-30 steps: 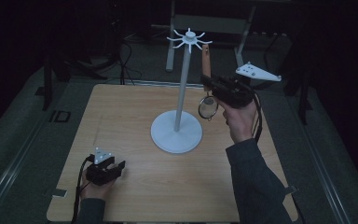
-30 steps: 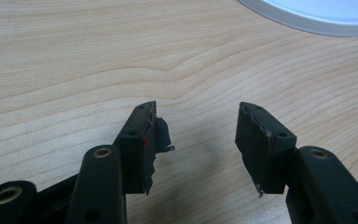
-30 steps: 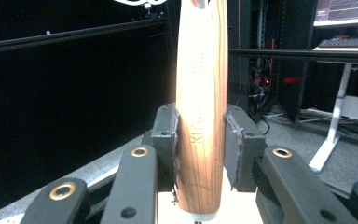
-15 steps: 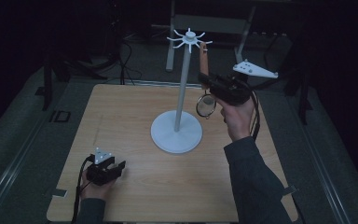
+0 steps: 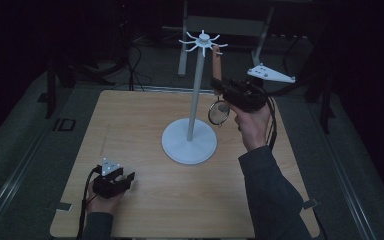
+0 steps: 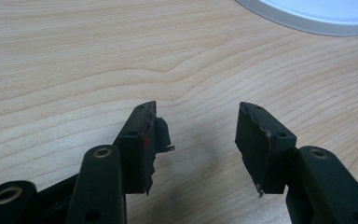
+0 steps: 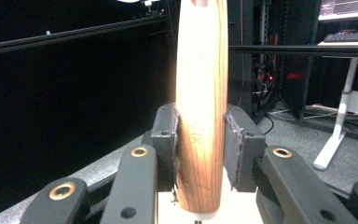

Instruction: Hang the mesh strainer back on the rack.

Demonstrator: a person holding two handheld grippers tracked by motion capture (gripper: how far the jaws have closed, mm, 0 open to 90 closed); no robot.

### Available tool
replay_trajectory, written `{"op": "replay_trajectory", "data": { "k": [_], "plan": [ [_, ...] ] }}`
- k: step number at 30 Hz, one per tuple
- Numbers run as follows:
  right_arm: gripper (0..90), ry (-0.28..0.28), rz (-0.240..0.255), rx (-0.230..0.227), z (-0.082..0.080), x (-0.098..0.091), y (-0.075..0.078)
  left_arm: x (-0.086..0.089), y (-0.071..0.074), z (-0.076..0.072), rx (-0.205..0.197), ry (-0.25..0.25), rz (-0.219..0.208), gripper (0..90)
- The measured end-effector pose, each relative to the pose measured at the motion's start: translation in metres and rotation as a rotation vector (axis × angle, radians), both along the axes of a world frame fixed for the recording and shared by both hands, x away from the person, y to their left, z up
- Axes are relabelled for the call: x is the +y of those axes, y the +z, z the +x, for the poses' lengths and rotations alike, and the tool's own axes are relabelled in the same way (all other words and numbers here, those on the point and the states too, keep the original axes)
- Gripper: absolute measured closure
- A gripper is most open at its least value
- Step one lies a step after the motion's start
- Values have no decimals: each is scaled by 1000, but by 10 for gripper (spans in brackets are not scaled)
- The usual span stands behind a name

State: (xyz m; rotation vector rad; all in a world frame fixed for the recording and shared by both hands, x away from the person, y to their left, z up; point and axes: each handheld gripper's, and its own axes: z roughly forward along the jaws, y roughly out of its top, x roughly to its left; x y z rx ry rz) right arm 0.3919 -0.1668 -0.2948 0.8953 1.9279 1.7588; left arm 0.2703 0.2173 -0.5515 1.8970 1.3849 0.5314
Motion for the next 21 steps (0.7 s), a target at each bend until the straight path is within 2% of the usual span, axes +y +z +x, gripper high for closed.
{"op": "replay_trajectory", "data": {
  "k": [21],
  "plan": [
    [674, 7, 8, 19, 5, 5, -5, 1, 0, 0, -2, 1, 0, 489]
  ]
}}
